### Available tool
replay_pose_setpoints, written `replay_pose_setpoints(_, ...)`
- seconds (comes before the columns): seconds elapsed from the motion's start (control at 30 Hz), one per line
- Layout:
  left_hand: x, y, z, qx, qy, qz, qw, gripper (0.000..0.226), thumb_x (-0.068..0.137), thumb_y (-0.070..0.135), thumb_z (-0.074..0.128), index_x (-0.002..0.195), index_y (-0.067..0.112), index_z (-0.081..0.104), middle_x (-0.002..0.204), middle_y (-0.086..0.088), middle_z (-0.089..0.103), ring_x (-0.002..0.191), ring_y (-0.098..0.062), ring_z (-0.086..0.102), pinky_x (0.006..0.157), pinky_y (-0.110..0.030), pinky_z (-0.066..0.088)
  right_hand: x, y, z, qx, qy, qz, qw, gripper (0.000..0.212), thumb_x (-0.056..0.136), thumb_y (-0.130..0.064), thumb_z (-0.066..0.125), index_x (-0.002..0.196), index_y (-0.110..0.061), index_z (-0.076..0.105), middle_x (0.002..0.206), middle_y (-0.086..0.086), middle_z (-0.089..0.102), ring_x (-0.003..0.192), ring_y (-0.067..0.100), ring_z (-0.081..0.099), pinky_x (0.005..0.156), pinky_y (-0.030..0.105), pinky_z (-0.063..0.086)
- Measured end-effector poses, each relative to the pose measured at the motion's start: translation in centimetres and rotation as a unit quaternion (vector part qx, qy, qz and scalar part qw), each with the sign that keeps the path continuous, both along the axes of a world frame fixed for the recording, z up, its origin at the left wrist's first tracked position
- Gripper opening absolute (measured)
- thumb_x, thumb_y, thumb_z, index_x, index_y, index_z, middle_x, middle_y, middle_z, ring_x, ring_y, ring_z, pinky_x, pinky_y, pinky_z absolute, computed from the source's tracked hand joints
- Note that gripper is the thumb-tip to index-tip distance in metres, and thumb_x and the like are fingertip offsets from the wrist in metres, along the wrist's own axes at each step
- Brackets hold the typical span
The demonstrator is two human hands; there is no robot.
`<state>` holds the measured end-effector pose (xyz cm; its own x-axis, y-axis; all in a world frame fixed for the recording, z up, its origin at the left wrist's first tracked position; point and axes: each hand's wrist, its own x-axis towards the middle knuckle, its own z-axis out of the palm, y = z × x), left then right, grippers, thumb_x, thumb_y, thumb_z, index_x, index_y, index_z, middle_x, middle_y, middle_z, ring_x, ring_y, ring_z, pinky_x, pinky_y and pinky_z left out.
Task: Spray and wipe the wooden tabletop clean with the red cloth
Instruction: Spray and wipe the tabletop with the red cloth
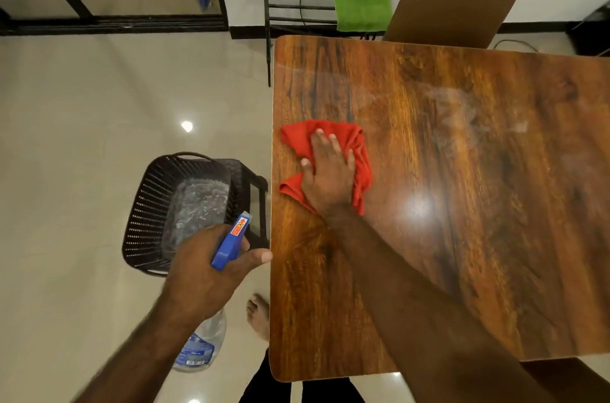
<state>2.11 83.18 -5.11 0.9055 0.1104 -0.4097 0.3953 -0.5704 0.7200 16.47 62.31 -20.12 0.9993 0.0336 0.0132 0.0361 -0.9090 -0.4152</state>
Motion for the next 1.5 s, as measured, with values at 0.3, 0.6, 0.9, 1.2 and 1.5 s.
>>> replay_pose_setpoints(0.3,2.0,0.7,0.6,-0.013,-0.02,-0.04,0.999,0.039,0.064,0.058,0.078,0.068,0.022,0.061,0.058,-0.001,0.062,0.055,-0.013,0.058,0.054,-0.017,0.042,-10.6,1.3,0.5,0.026,-0.001,0.244,0.969,0.059,0.107,-0.031,0.053,0.163,-0.027,0.035,0.171,-0.009,0.029,0.161,0.014,0.014,0.13,0.052,0.008)
replay_pose_setpoints(0.6,3.8,-0.4,1.1,-0.044,-0.019,-0.077,0.996,0.038,0.069,0.052,0.081,0.069,0.019,0.062,0.061,-0.002,0.062,0.058,-0.016,0.059,0.057,-0.019,0.045,-2.5,-2.6,0.7,-0.021,0.005,0.199,0.98,0.059,0.106,-0.034,0.046,0.163,-0.025,0.035,0.169,-0.008,0.035,0.158,0.013,0.025,0.128,0.052,0.019)
replay_pose_setpoints(0.9,5.3,-4.1,2.5,-0.023,-0.024,-0.081,0.996,0.038,0.074,0.053,0.075,0.076,0.017,0.063,0.067,-0.002,0.064,0.062,-0.017,0.061,0.062,-0.021,0.044,5.2,-3.1,0.4,0.006,0.005,0.061,0.998,0.057,0.106,-0.036,0.045,0.162,-0.024,0.038,0.168,-0.007,0.037,0.157,0.015,0.026,0.127,0.056,0.017)
replay_pose_setpoints(1.2,7.8,-11.1,2.4,-0.035,-0.033,-0.12,0.992,0.04,0.067,0.064,0.073,0.069,0.025,0.062,0.061,0.006,0.061,0.058,-0.011,0.058,0.059,-0.02,0.043,-10.9,-17.0,0.1,-0.01,-0.035,0.01,0.999,0.056,0.106,-0.031,0.052,0.161,-0.025,0.041,0.168,-0.01,0.035,0.158,0.011,0.026,0.125,0.056,0.025)
replay_pose_setpoints(1.5,10.3,-18.7,0.8,-0.058,0.002,-0.173,0.983,0.049,0.066,0.066,0.07,0.065,0.019,0.058,0.056,0.002,0.056,0.053,-0.013,0.053,0.057,-0.027,0.047,-11.4,-33.6,0.1,-0.009,-0.013,-0.322,0.946,0.059,0.107,-0.038,0.04,0.162,-0.015,0.037,0.165,0.008,0.042,0.155,0.029,0.034,0.125,0.062,0.022)
